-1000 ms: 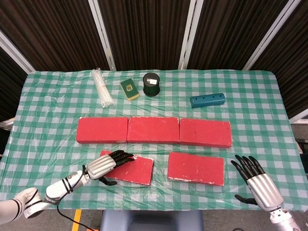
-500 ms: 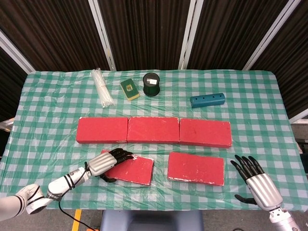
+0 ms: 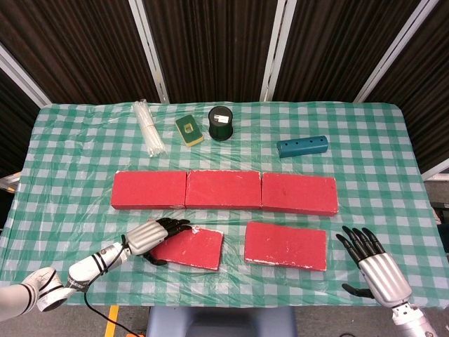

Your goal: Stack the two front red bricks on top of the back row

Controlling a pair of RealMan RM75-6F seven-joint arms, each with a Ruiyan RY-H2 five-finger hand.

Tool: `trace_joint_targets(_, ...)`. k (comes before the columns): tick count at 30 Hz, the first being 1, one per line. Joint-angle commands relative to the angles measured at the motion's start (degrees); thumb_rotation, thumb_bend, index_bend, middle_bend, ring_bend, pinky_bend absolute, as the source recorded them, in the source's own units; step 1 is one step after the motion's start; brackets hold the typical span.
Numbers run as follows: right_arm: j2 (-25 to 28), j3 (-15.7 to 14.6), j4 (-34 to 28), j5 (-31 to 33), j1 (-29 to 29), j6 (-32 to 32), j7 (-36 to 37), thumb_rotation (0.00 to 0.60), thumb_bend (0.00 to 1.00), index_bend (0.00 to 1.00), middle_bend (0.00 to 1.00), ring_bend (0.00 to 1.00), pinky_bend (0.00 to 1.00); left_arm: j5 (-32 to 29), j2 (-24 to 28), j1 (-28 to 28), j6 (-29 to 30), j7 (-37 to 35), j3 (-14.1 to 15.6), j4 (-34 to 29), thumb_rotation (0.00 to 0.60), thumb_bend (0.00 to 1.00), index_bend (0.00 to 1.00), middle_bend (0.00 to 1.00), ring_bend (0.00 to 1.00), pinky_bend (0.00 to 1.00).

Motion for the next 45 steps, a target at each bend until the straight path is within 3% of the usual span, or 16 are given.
trace_joint_targets(1,0.01,-0.03,-0.03,-0.03,0.00,-0.01,-0.03,0.600,0.05,0.00,0.00,0.00,0.00,-0.03,0.26,0.21,0.80,0.35,0.01,-0.13,0.600,0.24,0.00,0.08,0.28,0.48)
trace_joint_targets(6,0.05,-0.06,-0.03,-0.07,0.01,-0.02,0.02,0.600,0.05,0.00,0.00,0.00,0.00,-0.29,2.04,0.94,2.62,1.85,-0.02,-1.94,0.600,0.25,0.00,0.19,0.40,0.59)
trace_joint_targets(14,0.10,-0.10,-0.01,-0.08,0.09,-0.18,0.15,0.600,0.05,0.00,0.00,0.00,0.00,-0.86,6.09,1.70,4.74,4.58,-0.51,-6.83,0.600,0.26,0.00,0.23,0.44,0.64)
trace_joint_targets(18,0.21,-0.18,-0.21,0.01,0.50,-0.99,0.40,0.600,0.05,0.00,0.00,0.00,0.00,-5.08,11.72,1.96,5.16,10.90,-3.89,-13.99,0.600,0.26,0.00,0.25,0.46,0.66)
trace_joint_targets(24,0.29,-0.18,-0.40,0.31,0.93,-1.88,0.54,0.600,0.05,0.00,0.00,0.00,0.00,-14.36,12.98,0.35,0.27,16.98,-9.88,-17.45,0.600,0.26,0.00,0.27,0.47,0.67)
trace_joint_targets(33,0.43,0.31,-0.60,1.62,1.18,-2.53,0.57,0.600,0.05,0.00,0.00,0.00,0.00,-25.63,9.22,-5.09,-9.79,18.79,-17.12,-13.41,0.600,0.26,0.00,0.27,0.47,0.67)
trace_joint_targets(39,0.47,0.73,-0.69,2.96,1.61,-3.71,0.44,0.600,0.05,0.00,0.00,0.00,0.00,-30.12,5.09,-8.17,-15.15,19.88,-19.29,-8.35,0.600,0.26,0.00,0.26,0.47,0.67)
trace_joint_targets(45,0.51,1.10,-0.66,4.02,1.83,-4.29,0.61,0.600,0.05,0.00,0.00,0.00,0.00,-29.61,2.31,-9.18,-16.40,18.33,-19.96,-4.62,0.600,0.26,0.00,0.26,0.47,0.66)
